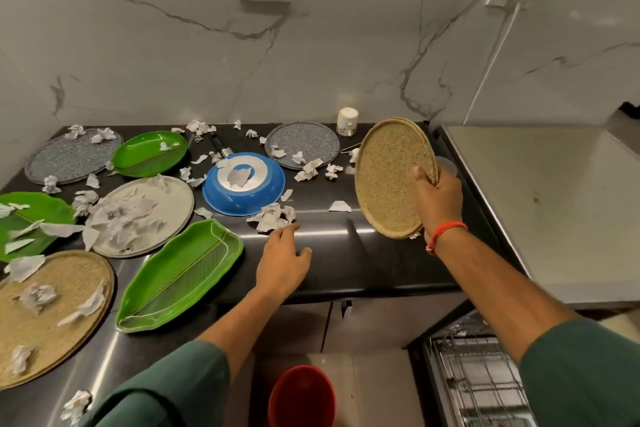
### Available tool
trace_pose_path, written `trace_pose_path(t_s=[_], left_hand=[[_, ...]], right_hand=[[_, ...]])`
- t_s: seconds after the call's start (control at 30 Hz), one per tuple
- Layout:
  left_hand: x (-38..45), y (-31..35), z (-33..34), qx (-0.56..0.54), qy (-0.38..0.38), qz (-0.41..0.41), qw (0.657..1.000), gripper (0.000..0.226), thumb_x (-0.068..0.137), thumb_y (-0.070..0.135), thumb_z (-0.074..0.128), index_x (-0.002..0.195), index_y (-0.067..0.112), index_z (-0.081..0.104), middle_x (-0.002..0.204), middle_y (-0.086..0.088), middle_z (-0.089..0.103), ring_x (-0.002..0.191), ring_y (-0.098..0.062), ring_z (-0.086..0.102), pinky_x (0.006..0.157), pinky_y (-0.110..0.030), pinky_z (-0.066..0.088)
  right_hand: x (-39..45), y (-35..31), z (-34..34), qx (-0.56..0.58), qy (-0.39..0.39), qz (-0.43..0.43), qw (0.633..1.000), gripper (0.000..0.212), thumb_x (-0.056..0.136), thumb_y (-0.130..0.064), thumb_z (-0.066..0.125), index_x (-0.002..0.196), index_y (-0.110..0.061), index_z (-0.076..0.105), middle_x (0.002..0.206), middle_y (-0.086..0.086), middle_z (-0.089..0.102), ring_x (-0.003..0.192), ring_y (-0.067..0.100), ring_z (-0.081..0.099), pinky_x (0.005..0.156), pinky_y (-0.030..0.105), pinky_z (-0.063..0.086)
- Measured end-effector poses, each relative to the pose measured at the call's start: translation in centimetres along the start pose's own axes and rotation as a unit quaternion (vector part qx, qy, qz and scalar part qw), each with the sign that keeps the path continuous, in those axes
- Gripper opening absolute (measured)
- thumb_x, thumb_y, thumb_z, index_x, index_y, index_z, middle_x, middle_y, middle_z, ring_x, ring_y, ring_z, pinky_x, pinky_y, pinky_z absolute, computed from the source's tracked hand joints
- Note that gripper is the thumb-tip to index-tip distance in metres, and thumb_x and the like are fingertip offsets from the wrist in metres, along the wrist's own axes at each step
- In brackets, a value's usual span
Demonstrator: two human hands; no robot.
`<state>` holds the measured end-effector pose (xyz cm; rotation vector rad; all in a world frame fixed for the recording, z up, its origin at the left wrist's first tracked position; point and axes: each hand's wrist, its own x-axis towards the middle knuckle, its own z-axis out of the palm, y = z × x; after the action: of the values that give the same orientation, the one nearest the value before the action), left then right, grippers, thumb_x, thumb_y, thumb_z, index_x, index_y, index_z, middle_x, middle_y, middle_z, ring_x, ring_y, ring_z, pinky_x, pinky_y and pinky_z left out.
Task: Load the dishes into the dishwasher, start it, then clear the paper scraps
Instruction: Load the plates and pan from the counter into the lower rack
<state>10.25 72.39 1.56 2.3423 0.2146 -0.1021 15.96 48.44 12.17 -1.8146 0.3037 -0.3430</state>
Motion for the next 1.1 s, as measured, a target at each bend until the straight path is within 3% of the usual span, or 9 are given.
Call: trace_pose_path(t_s=[0.2, 0.3, 0.4, 0.47, 0.57, 0.7, 0.83, 1.0, 1.1], left_hand=[[-1.2, 4.8, 2.5, -0.084, -0.012, 0.039, 0.996, 0.053, 0.101, 0.036, 0.057, 0.15, 0.024, 0.041, 0.152, -0.004, 0.038, 0.134, -0.017, 0.045, 0.114, -0.036, 0.038], [-1.1, 8.2, 4.0, -0.151, -0.035, 0.026, 0.988, 0.054, 0.101, 0.042, 0.054, 0.151, 0.026, 0.039, 0.148, -0.007, 0.044, 0.125, -0.02, 0.053, 0.108, -0.048, 0.046], [-1.2, 11.3, 5.8, -0.195, -0.085, -0.003, 0.977, 0.054, 0.102, 0.044, 0.052, 0.15, 0.026, 0.038, 0.143, -0.005, 0.055, 0.124, -0.023, 0.057, 0.107, -0.05, 0.047], [-1.8, 13.5, 7.9, -0.184, -0.111, -0.008, 0.977, 0.046, 0.1, 0.04, 0.053, 0.143, 0.023, 0.047, 0.135, -0.006, 0.061, 0.118, -0.023, 0.062, 0.103, -0.048, 0.05], [-3.0, 16.1, 11.4, -0.161, -0.142, -0.013, 0.977, 0.03, 0.095, 0.022, 0.058, 0.125, 0.022, 0.058, 0.12, -0.007, 0.067, 0.106, -0.023, 0.067, 0.093, -0.047, 0.057], [-5.3, 19.5, 17.2, -0.072, -0.197, 0.035, 0.977, 0.027, 0.09, 0.02, 0.061, 0.117, 0.023, 0.058, 0.104, -0.006, 0.071, 0.09, -0.022, 0.068, 0.073, -0.038, 0.058], [-8.2, 23.7, 23.1, -0.022, -0.221, 0.108, 0.969, 0.017, 0.094, 0.019, 0.065, 0.11, 0.021, 0.06, 0.088, 0.003, 0.07, 0.088, -0.014, 0.067, 0.075, -0.032, 0.053], [-12.2, 28.4, 30.6, 0.024, -0.297, 0.143, 0.944, 0.02, 0.092, 0.008, 0.062, 0.109, 0.018, 0.059, 0.095, -0.001, 0.07, 0.093, -0.016, 0.066, 0.069, -0.023, 0.049], [-14.3, 31.1, 34.2, 0.066, -0.34, 0.179, 0.921, 0.024, 0.091, 0.005, 0.058, 0.112, 0.015, 0.059, 0.095, 0.001, 0.069, 0.09, -0.014, 0.065, 0.063, -0.018, 0.045]], right_hand=[[-0.8, 1.7, -4.8, 0.111, 0.008, 0.096, 0.989, 0.011, 0.099, -0.026, 0.06, 0.089, -0.029, 0.065, 0.099, -0.005, 0.068, 0.102, 0.018, 0.064, 0.092, 0.038, 0.052], [-1.1, 2.4, -8.1, 0.124, 0.006, 0.11, 0.986, 0.014, 0.099, -0.03, 0.058, 0.088, -0.026, 0.066, 0.098, -0.002, 0.068, 0.096, 0.014, 0.064, 0.083, 0.031, 0.052], [-1.2, 3.8, -11.9, 0.134, -0.001, 0.138, 0.981, 0.019, 0.097, -0.037, 0.06, 0.099, -0.021, 0.071, 0.102, 0.002, 0.071, 0.095, 0.016, 0.066, 0.081, 0.031, 0.053], [-1.7, 5.6, -15.4, 0.125, 0.004, 0.16, 0.979, 0.027, 0.095, -0.04, 0.063, 0.105, -0.017, 0.073, 0.103, 0.003, 0.073, 0.095, 0.018, 0.067, 0.077, 0.031, 0.054], [-2.9, 8.3, -21.1, 0.12, 0.019, 0.182, 0.976, 0.02, 0.096, -0.034, 0.064, 0.102, -0.017, 0.073, 0.096, -0.001, 0.072, 0.088, 0.012, 0.067, 0.069, 0.026, 0.051], [-4.9, 13.0, -29.8, 0.086, 0.044, 0.196, 0.976, 0.011, 0.095, -0.021, 0.066, 0.094, -0.014, 0.075, 0.094, 0.001, 0.074, 0.089, 0.012, 0.067, 0.085, 0.028, 0.052], [-7.6, 17.9, -38.1, 0.037, 0.046, 0.221, 0.973, 0.013, 0.095, -0.02, 0.066, 0.095, -0.011, 0.075, 0.09, 0.007, 0.075, 0.084, 0.021, 0.072, 0.083, 0.036, 0.058], [-11.9, 22.3, -46.9, 0.001, 0.061, 0.274, 0.96, 0.019, 0.095, -0.02, 0.066, 0.098, -0.002, 0.071, 0.095, 0.016, 0.073, 0.088, 0.03, 0.071, 0.074, 0.036, 0.061], [-14.6, 24.2, -50.6, 0.017, 0.083, 0.292, 0.953, 0.014, 0.094, -0.019, 0.067, 0.098, -0.006, 0.071, 0.1, 0.015, 0.074, 0.093, 0.029, 0.072, 0.078, 0.037, 0.061]])
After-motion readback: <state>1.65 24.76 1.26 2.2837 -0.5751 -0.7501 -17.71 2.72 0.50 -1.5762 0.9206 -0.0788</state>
